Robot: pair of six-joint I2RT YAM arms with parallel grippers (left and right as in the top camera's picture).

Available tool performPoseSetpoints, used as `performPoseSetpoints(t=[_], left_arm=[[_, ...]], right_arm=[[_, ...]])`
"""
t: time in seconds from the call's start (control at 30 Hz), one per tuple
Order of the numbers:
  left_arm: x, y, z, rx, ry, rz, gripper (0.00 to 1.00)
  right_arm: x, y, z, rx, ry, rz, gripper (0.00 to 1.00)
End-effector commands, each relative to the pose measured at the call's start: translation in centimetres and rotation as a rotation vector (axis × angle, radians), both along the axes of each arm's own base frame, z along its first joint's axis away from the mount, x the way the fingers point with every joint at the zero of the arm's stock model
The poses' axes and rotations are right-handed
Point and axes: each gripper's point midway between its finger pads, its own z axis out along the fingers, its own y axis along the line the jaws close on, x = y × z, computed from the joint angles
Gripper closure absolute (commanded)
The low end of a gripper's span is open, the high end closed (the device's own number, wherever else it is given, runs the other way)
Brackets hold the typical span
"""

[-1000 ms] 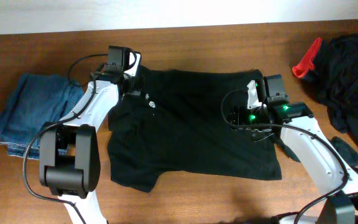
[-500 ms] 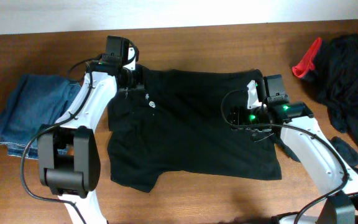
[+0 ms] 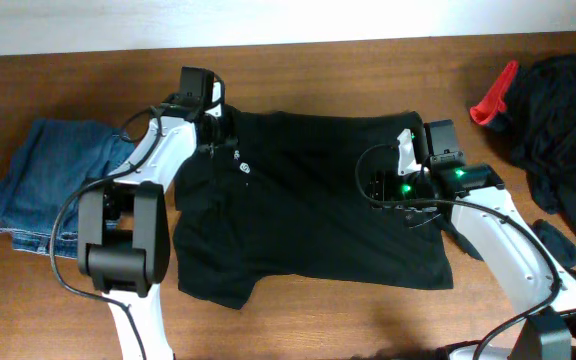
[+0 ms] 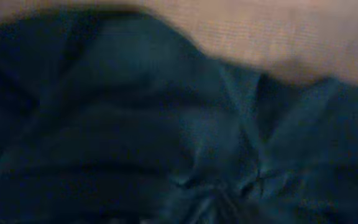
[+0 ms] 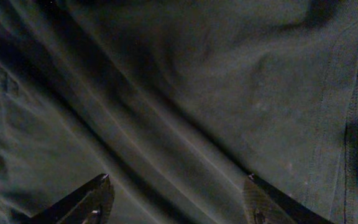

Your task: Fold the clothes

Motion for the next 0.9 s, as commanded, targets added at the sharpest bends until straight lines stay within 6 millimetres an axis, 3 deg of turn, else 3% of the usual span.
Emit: performPoseSetpoints(t=[0.0,0.07,0.33,0.53,0.6,0.63,0.67,0.7,0.8,0.87], left_arm=[[1.6,0.1,0.7,-0.004,-0.064,0.0,0.93],[2.8,-0.1,1.9,-0.013,-0.119,0.0,1.0],[8.2,-0.4,7.9,-0.008,-0.408,-0.002,0.99],[10.2,0.2,9.5,0.007,-0.522,0.034,0.99],[10.3,0.3,9.2,0.01,-0.52,0.037,0.87],[10.2,0.8,8.9,0.035,-0.511,0.057,0.58],[10.1,1.1,8.7,0.054,-0.503,0.061,0.42],[10.0,1.3,8.5,0.076,-0.497,0.052,0.37],[8.8,1.6,6.8,0.141,-0.427,-0.008,0.07],[7.4,1.8,5.1,0.158,-0.337,-0.024,0.01]], right_arm=[[0.3,0.1,0.3,-0.005,-0.014,0.012,0.29],[0.3,0.0,0.3,-0.006,-0.013,0.012,0.29],[0.4,0.1,0.4,-0.006,-0.021,0.014,0.29],[0.4,-0.5,0.2,-0.04,-0.018,0.0,0.29],[0.5,-0.9,0.1,-0.059,-0.019,-0.009,0.29],[0.6,-1.1,0.1,-0.068,-0.023,-0.013,0.28],[0.6,-1.2,0.1,-0.075,-0.026,-0.017,0.26],[0.7,-1.3,0.1,-0.078,-0.027,-0.019,0.25],[1.0,-1.8,0.2,-0.106,-0.04,-0.035,0.25],[1.7,-2.7,0.4,-0.15,-0.071,-0.06,0.25]])
